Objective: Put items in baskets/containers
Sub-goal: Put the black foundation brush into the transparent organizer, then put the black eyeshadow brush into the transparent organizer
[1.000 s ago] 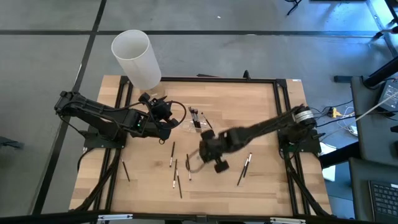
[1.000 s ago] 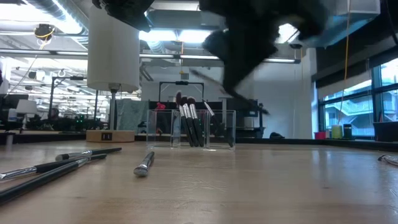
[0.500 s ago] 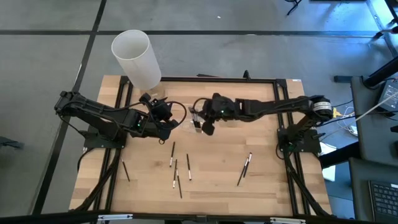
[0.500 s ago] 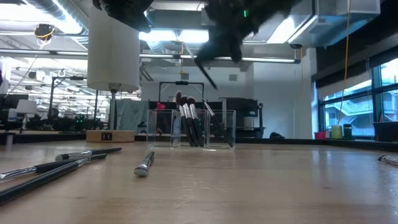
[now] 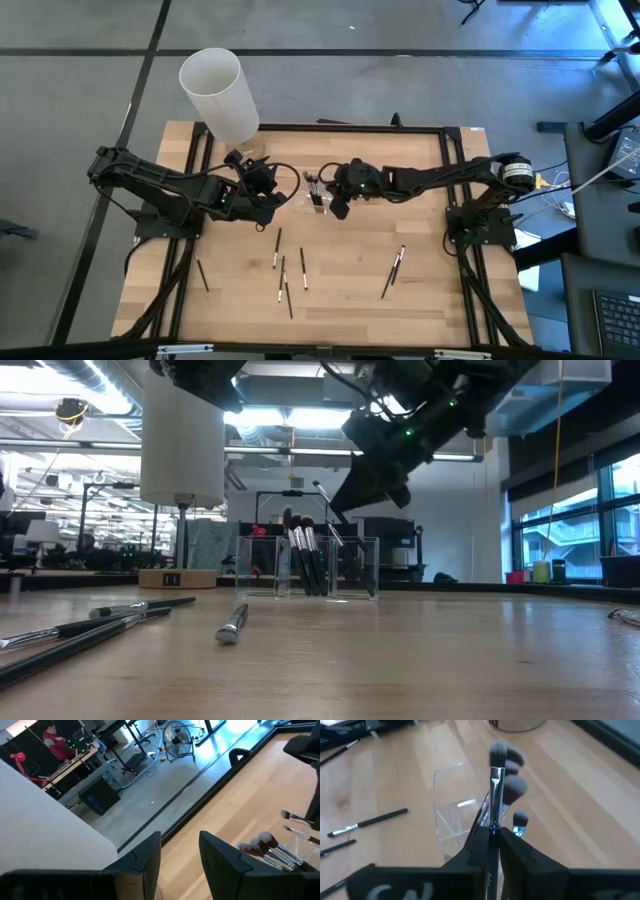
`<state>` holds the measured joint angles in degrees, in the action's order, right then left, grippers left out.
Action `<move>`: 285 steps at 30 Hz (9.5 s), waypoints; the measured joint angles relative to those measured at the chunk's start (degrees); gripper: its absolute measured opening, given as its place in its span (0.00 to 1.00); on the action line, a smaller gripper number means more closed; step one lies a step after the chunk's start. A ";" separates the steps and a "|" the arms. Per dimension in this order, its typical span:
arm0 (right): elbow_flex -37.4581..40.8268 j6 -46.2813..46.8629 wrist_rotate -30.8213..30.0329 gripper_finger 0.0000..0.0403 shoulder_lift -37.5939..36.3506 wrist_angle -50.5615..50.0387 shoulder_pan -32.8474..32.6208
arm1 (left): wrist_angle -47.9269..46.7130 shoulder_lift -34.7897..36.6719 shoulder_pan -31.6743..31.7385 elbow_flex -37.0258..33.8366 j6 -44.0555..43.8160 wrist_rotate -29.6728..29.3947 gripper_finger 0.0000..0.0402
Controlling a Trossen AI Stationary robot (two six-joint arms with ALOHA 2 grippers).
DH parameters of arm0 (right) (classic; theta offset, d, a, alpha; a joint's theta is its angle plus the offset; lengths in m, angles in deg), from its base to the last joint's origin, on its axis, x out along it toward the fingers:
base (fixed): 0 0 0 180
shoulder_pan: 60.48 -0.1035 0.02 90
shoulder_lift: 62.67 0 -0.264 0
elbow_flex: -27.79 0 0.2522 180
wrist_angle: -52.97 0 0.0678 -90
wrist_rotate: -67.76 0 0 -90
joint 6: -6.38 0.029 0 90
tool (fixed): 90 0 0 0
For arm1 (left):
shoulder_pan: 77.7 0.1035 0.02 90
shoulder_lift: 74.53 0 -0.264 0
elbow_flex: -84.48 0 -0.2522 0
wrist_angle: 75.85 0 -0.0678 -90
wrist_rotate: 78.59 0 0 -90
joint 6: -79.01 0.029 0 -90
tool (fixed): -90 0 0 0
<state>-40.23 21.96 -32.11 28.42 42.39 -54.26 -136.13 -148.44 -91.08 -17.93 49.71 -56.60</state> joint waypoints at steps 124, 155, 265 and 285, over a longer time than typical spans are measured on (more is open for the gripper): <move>-48.22 -28.04 26.12 0.07 42.10 -44.96 -17.59 | -4.79 0.02 0.00 0.00 -0.32 5.84 0.32; -40.84 -20.87 10.38 0.05 40.93 -34.70 -22.01 | -11.19 0.22 -0.07 0.00 -11.02 4.72 0.32; 11.52 -23.43 0.59 0.25 -26.99 17.73 9.81 | -1.95 -29.11 -14.12 -0.68 -59.09 48.48 0.52; 11.52 -21.58 0.51 0.25 -26.99 12.78 9.75 | -1.09 -33.50 -15.80 -0.44 -59.58 49.05 0.42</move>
<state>-28.71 0.38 -31.60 1.43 55.17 -44.52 -137.23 -181.94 -106.89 -18.37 -9.87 -7.55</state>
